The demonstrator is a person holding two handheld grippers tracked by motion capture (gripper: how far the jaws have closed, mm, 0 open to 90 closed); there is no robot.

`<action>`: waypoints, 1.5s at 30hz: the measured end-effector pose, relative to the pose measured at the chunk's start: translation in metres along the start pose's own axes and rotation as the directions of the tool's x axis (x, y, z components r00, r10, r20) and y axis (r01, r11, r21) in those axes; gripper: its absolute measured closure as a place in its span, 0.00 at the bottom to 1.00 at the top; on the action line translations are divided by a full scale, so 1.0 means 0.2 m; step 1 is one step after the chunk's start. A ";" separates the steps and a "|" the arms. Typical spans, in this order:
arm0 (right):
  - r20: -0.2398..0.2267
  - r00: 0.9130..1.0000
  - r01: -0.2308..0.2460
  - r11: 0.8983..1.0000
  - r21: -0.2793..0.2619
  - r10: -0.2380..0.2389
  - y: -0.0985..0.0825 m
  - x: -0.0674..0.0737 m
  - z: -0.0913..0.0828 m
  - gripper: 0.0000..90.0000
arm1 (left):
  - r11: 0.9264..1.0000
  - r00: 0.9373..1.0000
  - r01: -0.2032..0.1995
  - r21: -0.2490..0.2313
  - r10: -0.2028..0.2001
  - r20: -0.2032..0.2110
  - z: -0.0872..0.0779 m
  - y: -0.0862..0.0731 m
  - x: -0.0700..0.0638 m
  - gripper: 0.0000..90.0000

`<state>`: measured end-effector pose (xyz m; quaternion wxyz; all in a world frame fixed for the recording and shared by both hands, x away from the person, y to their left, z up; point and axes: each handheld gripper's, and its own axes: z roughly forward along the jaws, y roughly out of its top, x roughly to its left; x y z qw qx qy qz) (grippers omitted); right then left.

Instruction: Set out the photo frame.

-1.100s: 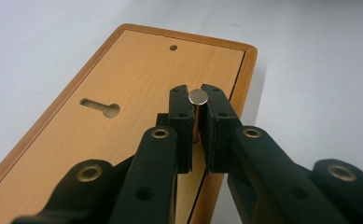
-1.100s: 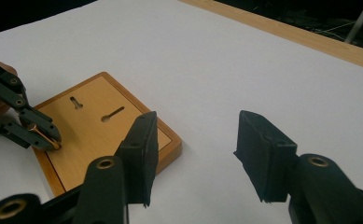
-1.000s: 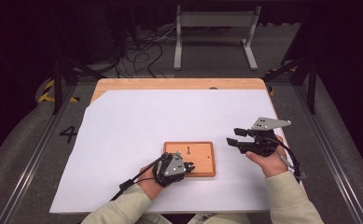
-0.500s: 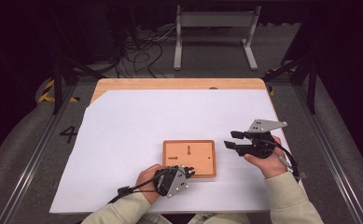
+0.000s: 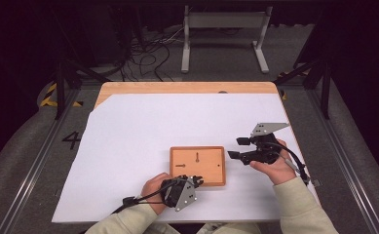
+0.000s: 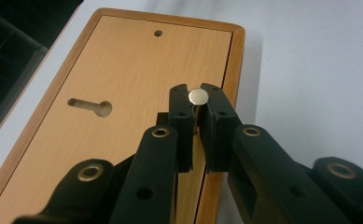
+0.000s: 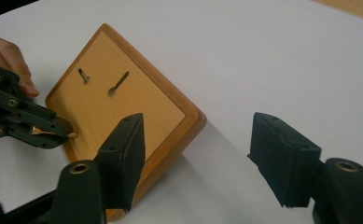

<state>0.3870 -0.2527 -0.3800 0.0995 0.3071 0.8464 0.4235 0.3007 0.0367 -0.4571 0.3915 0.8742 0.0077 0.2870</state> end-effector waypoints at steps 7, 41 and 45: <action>-0.067 0.998 -0.011 0.992 0.127 0.019 0.08 -0.01 0.14 0.30 | 1.000 1.000 0.007 0.001 -0.007 0.005 0.00 0.00 0.00 0.93; -0.249 0.963 -0.023 0.949 0.314 0.106 0.08 -0.03 0.44 0.26 | 0.999 0.999 0.040 -0.006 -0.040 0.013 0.00 -0.01 0.00 0.93; -0.251 0.960 -0.040 0.946 0.323 0.126 0.07 -0.04 0.43 0.28 | 0.999 0.999 0.040 -0.011 -0.040 0.015 0.00 -0.01 0.00 0.93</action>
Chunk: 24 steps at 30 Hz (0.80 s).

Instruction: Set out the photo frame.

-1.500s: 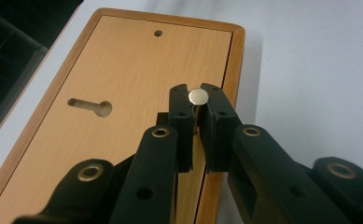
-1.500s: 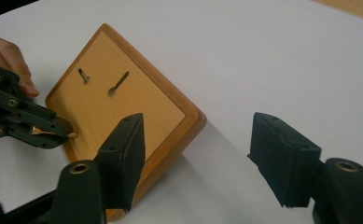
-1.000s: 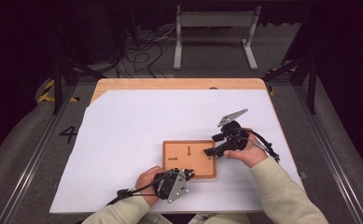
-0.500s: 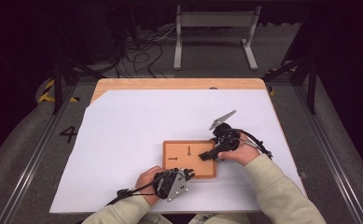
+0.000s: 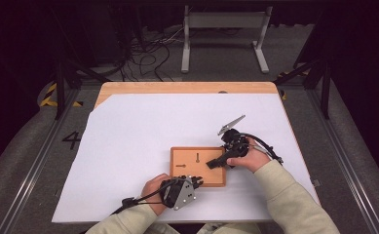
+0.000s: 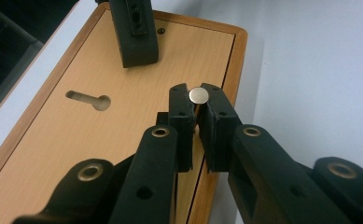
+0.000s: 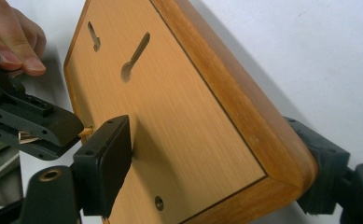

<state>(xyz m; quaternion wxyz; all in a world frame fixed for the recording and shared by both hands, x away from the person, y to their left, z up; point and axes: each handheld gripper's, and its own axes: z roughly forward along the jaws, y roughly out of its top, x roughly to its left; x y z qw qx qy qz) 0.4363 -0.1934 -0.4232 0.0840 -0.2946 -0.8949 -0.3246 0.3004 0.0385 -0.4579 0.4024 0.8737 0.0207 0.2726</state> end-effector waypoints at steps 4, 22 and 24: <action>-0.025 1.000 0.003 1.000 -0.001 -0.003 0.00 -0.01 -0.02 0.32 | 1.000 1.000 -0.014 0.006 0.014 -0.011 0.00 0.00 -0.01 0.92; -0.015 0.998 0.054 0.998 0.028 -0.054 0.01 0.04 -0.09 0.43 | 0.938 0.968 0.248 -0.242 -0.231 0.093 -0.26 -0.01 0.22 0.51; -0.007 0.997 0.076 0.997 0.033 -0.076 0.01 0.06 -0.11 0.45 | 0.925 0.962 0.272 -0.264 -0.263 0.069 -0.30 -0.03 0.26 0.51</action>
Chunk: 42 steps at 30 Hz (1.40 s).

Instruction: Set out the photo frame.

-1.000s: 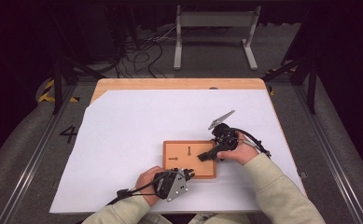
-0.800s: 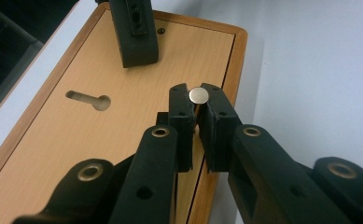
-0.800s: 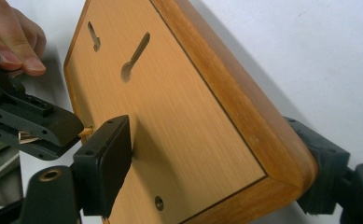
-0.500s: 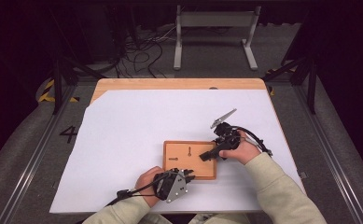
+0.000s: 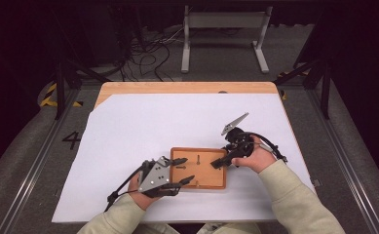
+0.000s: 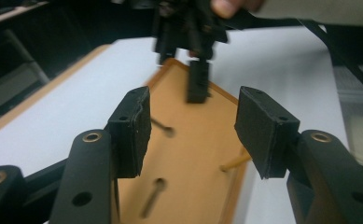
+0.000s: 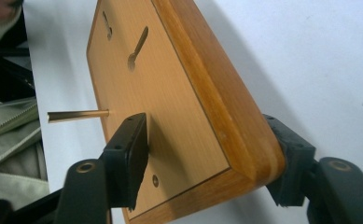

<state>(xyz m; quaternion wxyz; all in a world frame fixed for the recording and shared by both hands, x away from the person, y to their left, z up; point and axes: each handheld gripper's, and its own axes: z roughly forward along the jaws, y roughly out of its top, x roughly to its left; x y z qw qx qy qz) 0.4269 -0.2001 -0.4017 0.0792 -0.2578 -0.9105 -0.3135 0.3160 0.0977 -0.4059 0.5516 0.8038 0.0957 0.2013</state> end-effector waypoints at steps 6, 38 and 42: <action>0.018 0.998 0.054 0.999 0.007 -0.054 0.00 0.06 -0.05 0.52 | 0.997 0.994 0.066 -0.043 -0.069 -0.088 -0.10 -0.01 0.10 0.50; -0.059 0.954 0.301 0.941 0.156 -0.295 0.02 0.33 -0.07 0.79 | 0.968 0.945 0.246 -0.052 -0.252 -0.208 -0.18 -0.16 0.30 0.48; -0.048 0.952 0.307 0.941 0.144 -0.303 0.01 0.34 -0.07 0.79 | 0.967 0.944 0.251 -0.051 -0.256 -0.207 -0.19 -0.17 0.31 0.48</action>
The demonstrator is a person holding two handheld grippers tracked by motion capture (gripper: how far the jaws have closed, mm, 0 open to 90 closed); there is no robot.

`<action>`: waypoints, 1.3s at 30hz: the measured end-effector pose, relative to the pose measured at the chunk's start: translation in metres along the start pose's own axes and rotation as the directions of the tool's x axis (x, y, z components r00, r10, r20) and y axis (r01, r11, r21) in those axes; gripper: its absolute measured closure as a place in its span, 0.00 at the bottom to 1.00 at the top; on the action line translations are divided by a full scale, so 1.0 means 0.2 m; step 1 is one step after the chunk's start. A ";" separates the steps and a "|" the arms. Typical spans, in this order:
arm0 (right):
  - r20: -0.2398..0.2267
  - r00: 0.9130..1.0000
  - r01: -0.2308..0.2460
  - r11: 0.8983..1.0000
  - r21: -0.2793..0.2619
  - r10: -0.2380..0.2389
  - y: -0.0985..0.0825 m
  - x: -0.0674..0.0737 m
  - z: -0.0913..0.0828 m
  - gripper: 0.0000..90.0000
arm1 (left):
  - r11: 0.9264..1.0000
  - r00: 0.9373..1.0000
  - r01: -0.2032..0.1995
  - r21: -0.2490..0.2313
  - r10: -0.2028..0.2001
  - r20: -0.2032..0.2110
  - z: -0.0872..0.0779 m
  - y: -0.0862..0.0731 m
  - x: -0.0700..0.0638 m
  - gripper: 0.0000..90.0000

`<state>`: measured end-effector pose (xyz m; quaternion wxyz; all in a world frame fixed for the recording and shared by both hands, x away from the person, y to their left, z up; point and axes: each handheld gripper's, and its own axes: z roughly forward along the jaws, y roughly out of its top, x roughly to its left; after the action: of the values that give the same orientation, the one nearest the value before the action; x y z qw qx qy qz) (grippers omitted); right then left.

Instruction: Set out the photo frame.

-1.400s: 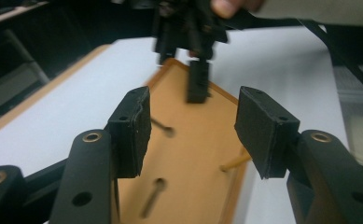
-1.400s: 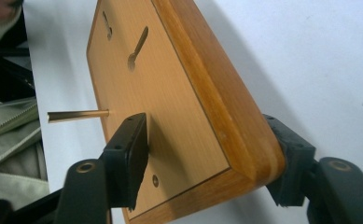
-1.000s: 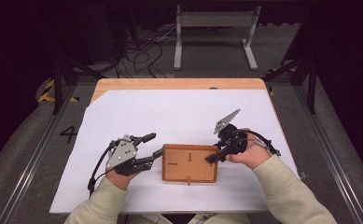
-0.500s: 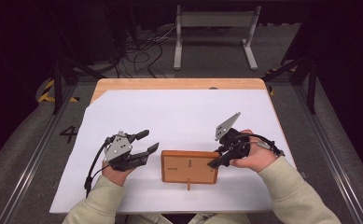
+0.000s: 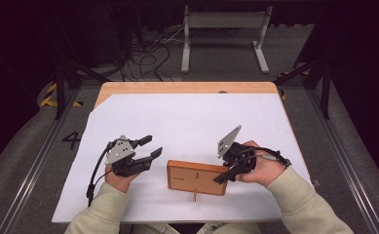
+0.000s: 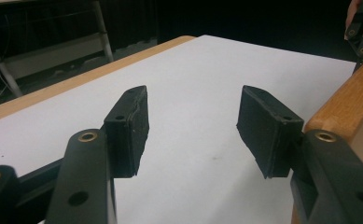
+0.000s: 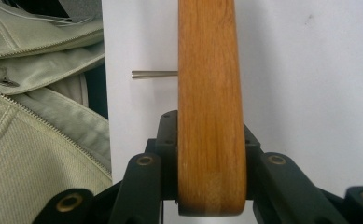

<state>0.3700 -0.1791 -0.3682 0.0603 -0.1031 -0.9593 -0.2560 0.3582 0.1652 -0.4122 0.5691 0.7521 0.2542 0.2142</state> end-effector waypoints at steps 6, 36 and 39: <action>0.007 1.000 -0.004 0.997 -0.072 0.005 -0.01 -0.01 -0.02 0.79 | 1.000 1.000 0.030 0.005 -0.030 -0.008 0.00 -0.02 0.02 0.49; 0.424 0.898 0.189 0.974 -0.128 -0.119 -0.11 -0.15 -0.10 0.79 | 0.996 0.996 0.080 0.024 -0.079 -0.049 -0.01 -0.08 0.09 0.50; 0.427 0.895 0.195 0.973 -0.124 -0.125 -0.13 -0.13 -0.09 0.79 | 0.996 0.996 0.083 0.034 -0.081 -0.048 0.00 -0.09 0.09 0.50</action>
<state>0.3909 -0.2143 -0.3695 -0.1758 -0.0806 -0.9310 -0.3097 0.3696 0.1794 -0.4283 0.5579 0.7459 0.3017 0.2034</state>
